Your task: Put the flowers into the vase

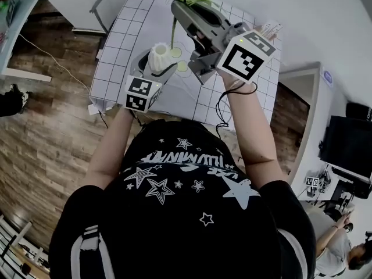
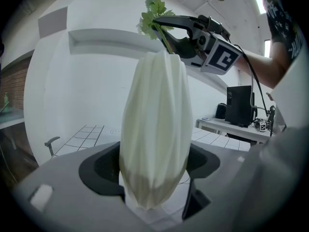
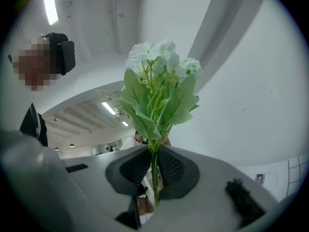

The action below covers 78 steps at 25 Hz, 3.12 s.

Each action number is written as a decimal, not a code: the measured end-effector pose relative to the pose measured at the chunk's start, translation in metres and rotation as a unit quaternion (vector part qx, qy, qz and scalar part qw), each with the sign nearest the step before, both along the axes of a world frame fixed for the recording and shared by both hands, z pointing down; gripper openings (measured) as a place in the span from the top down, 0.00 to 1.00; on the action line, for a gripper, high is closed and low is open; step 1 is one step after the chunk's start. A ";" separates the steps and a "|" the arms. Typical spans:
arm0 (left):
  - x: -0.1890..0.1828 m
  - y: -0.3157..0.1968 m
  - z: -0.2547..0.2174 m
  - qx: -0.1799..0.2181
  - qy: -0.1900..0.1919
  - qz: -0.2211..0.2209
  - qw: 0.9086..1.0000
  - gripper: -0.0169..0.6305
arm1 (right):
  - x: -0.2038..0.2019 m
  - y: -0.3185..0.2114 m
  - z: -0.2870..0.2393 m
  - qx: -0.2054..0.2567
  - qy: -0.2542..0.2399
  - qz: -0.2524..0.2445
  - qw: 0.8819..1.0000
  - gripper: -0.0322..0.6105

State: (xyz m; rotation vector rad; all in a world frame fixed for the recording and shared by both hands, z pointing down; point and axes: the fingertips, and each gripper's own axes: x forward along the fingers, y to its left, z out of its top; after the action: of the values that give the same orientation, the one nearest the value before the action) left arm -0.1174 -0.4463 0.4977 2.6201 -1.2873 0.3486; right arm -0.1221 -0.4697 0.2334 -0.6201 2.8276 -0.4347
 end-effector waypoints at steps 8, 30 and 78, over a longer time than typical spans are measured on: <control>0.000 -0.001 0.001 -0.001 0.002 0.000 1.000 0.39 | -0.026 0.001 0.017 -0.016 -0.004 -0.016 1.000 0.87; -0.001 -0.001 0.001 0.001 0.004 0.002 1.000 0.39 | -0.020 0.037 0.129 0.027 0.226 0.017 0.974 0.85; -0.002 0.004 0.034 -0.050 -0.018 0.076 0.996 0.27 | 0.048 0.063 0.163 -0.063 0.204 0.165 0.963 0.69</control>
State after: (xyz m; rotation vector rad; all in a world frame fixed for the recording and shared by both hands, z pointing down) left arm -0.1196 -0.4426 0.5320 2.6429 -1.0547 0.4735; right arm -0.0744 -0.4071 0.3961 -1.3206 2.9940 -0.4722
